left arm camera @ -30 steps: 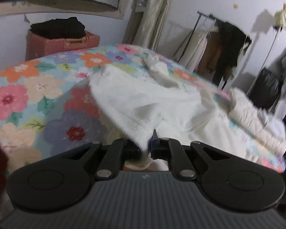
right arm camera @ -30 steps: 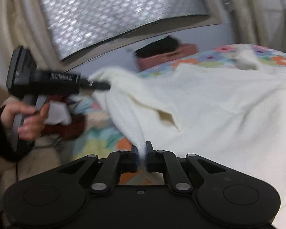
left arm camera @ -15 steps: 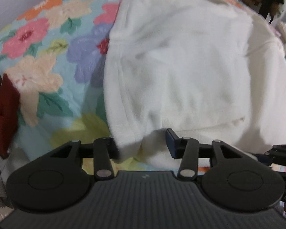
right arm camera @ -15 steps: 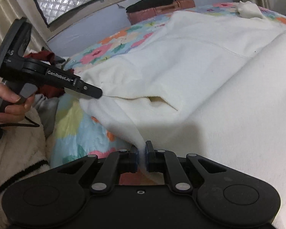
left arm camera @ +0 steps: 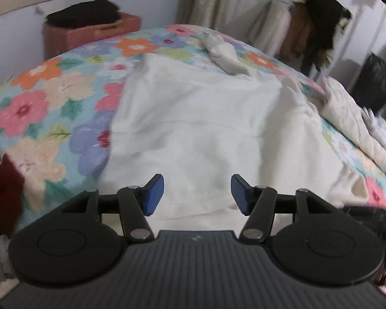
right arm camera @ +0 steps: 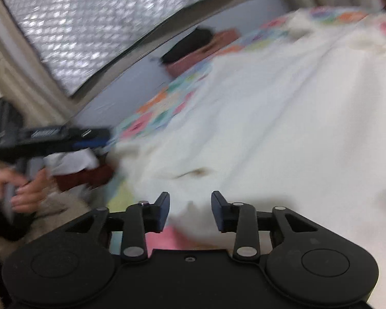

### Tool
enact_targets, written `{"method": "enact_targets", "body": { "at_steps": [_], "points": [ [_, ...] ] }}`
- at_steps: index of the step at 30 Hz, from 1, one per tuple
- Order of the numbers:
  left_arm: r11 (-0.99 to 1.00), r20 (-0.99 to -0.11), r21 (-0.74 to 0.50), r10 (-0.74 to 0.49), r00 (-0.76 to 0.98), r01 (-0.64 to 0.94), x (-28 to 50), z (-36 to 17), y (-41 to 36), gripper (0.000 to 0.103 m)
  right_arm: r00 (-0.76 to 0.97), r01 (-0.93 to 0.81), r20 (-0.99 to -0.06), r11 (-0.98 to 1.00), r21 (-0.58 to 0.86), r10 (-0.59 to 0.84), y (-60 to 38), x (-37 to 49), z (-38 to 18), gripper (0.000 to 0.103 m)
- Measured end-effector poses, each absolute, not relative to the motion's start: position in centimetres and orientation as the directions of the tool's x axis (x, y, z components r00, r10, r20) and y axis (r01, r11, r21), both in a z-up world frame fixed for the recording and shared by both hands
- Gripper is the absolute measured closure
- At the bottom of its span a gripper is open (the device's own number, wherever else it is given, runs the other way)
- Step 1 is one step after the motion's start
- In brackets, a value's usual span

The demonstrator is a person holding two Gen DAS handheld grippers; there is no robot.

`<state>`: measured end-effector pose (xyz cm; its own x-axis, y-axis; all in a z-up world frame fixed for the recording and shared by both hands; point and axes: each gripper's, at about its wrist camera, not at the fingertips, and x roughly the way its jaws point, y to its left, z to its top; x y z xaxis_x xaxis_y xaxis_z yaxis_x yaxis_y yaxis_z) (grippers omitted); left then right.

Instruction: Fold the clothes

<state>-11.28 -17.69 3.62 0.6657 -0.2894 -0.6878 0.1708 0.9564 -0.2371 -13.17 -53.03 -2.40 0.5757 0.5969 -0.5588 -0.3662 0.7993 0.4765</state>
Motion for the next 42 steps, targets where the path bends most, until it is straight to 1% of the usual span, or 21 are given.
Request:
{"method": "enact_targets", "body": {
  "at_steps": [3,5,6,9,12,15,17,18,19,21,23,25,26,27,28,31,34,36,38,40,42],
  "points": [
    [0.943,-0.703,-0.232,-0.333,0.629,0.239,-10.4,3.6,-22.0,0.046,0.673,-0.215,-0.598,0.889,0.404,0.435,-57.7,-14.3,-0.8,0.058],
    [0.920,-0.708,-0.249,-0.385,0.592,0.301,-9.7,2.9,-25.7,0.045,0.722,-0.111,-0.609,0.923,0.368,0.329,-60.8,-15.4,0.1,0.054],
    [0.907,-0.713,-0.259,-0.412,0.568,0.332,-9.3,2.4,-27.6,0.045,0.740,-0.065,-0.610,0.934,0.351,0.281,-62.2,-16.0,0.5,0.050],
    [0.870,-0.747,-0.291,-0.467,0.474,0.399,-7.3,0.2,-33.1,0.045,0.743,0.038,-0.641,0.945,0.325,0.191,-65.7,-17.0,0.9,0.048],
    [0.858,-0.775,-0.276,-0.465,0.428,0.433,-5.5,-1.6,-37.6,0.045,0.716,0.100,-0.679,0.939,0.328,0.161,-68.4,-16.7,0.5,0.048],
    [0.857,-0.789,-0.255,-0.452,0.416,0.448,-4.4,-2.6,-40.5,0.045,0.689,0.144,-0.712,0.937,0.319,0.136,-69.5,-15.2,-0.3,0.047],
    [0.854,-0.794,-0.259,-0.454,0.404,0.451,-3.7,-3.2,-41.9,0.045,0.676,0.151,-0.725,0.937,0.314,0.134,-69.8,-13.8,-0.9,0.043],
    [0.856,-0.798,-0.265,-0.453,0.398,0.444,-3.4,-3.4,-42.2,0.045,0.670,0.161,-0.730,0.933,0.322,0.137,-70.3,-13.2,-1.3,0.039],
    [0.857,-0.801,-0.270,-0.453,0.392,0.438,-3.2,-3.6,-42.3,0.045,0.664,0.171,-0.734,0.928,0.332,0.140,-70.8,-12.7,-1.7,0.038],
    [0.858,-0.807,-0.274,-0.451,0.382,0.435,-2.9,-4.0,-42.5,0.045,0.646,0.194,-0.731,0.880,0.433,0.217,-72.4,-11.1,-3.3,0.038],
    [0.854,-0.816,-0.249,-0.439,0.376,0.457,-2.6,-4.3,-42.6,0.046,0.620,0.233,-0.722,0.807,0.543,0.308,-73.9,-9.7,-5.2,0.038],
    [0.855,-0.817,-0.233,-0.431,0.383,0.464,-2.1,-4.3,-42.4,0.046,0.641,0.171,-0.701,0.833,0.527,0.312,-71.3,-9.8,-5.2,0.038],
    [0.854,-0.815,-0.237,-0.434,0.384,0.463,-1.8,-4.2,-42.1,0.046,0.653,0.136,-0.690,0.848,0.512,0.311,-69.9,-10.0,-5.2,0.042],
    [0.851,-0.807,-0.257,-0.449,0.383,0.457,-1.5,-4.0,-41.6,0.046,0.665,0.101,-0.679,0.863,0.495,0.312,-68.5,-10.2,-5.1,0.069],
    [0.849,-0.798,-0.278,-0.465,0.383,0.450,-1.2,-3.6,-41.1,0.046,0.677,0.067,-0.667,0.876,0.478,0.312,-67.0,-10.3,-5.0,0.087],
    [0.840,-0.765,-0.318,-0.501,0.404,0.439,-0.6,-2.3,-39.8,0.045,0.709,-0.035,-0.630,0.908,0.418,0.317,-62.7,-10.8,-4.8,0.087],
    [0.839,-0.725,-0.306,-0.511,0.462,0.450,-0.4,-0.3,-38.6,0.045,0.737,-0.134,-0.591,0.928,0.348,0.327,-58.5,-11.3,-4.5,0.087],
    [0.836,-0.713,-0.284,-0.511,0.480,0.469,-0.4,0.5,-38.2,0.042,0.754,-0.196,-0.564,0.935,0.296,0.337,-55.6,-11.6,-4.4,0.087],
    [0.821,-0.733,-0.250,-0.507,0.453,0.513,-0.3,0.6,-38.3,0.035,0.769,-0.256,-0.537,0.936,0.240,0.348,-52.8,-11.9,-4.2,0.087],
    [0.799,-0.757,-0.223,-0.502,0.418,0.558,-0.2,0.3,-38.8,0.035,0.745,-0.271,-0.568,0.937,0.221,0.350,-51.1,-12.0,-5.2,0.087],
    [0.764,-0.777,-0.215,-0.511,0.368,0.608,0.0,-0.6,-39.8,0.034,0.726,-0.275,-0.579,0.929,0.249,0.370,-50.7,-12.2,-5.9,0.087]
  ]
}}
